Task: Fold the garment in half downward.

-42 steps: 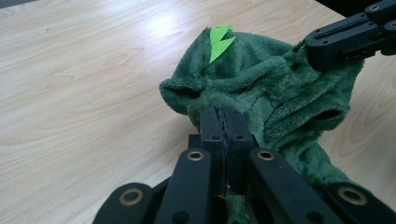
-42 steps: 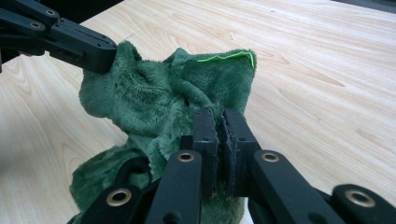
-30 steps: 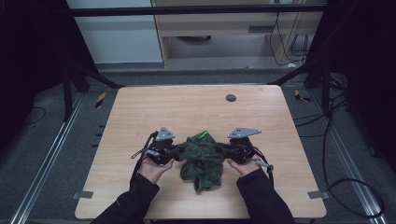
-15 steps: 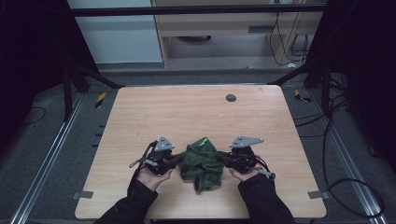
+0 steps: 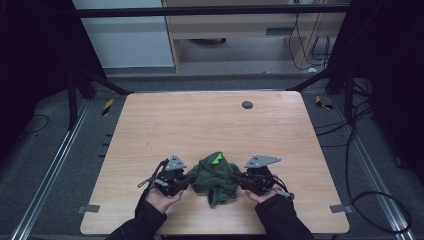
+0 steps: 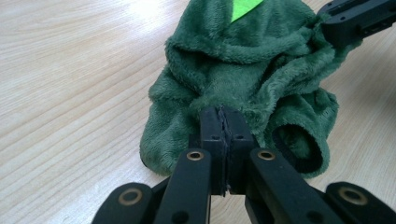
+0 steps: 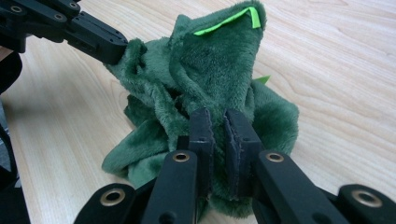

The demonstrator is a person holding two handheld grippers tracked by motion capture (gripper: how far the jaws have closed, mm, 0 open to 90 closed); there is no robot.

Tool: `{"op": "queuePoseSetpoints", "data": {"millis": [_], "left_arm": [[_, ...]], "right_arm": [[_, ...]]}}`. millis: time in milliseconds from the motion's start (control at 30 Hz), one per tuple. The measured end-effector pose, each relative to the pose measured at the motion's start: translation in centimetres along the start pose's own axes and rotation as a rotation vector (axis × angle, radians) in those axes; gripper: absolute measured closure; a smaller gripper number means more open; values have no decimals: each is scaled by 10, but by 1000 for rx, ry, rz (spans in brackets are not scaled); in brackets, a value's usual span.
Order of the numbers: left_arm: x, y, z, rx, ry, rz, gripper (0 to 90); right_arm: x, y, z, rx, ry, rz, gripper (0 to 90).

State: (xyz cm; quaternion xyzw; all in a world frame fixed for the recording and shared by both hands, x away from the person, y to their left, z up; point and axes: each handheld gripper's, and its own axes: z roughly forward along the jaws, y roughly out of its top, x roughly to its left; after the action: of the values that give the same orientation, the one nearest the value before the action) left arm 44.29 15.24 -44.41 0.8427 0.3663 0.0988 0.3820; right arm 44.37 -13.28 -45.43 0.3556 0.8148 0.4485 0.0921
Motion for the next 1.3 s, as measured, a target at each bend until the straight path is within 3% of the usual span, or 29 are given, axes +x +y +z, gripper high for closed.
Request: {"op": "queuePoseSetpoints", "data": {"millis": [433, 1033, 1233, 1300], "left_arm": [[-5, -11, 6, 39, -15, 5, 888], [-14, -21, 14, 97, -36, 23, 890], [-13, -22, 12, 85, -28, 18, 880], [-12, -22, 10, 75, -21, 4, 838]], "right_arm": [[5, -18, 3, 40, 15, 22, 815], [5, -29, 5, 70, 20, 47, 813], [5, -31, 6, 72, 25, 51, 800], [5, -31, 5, 65, 25, 52, 781]]}}
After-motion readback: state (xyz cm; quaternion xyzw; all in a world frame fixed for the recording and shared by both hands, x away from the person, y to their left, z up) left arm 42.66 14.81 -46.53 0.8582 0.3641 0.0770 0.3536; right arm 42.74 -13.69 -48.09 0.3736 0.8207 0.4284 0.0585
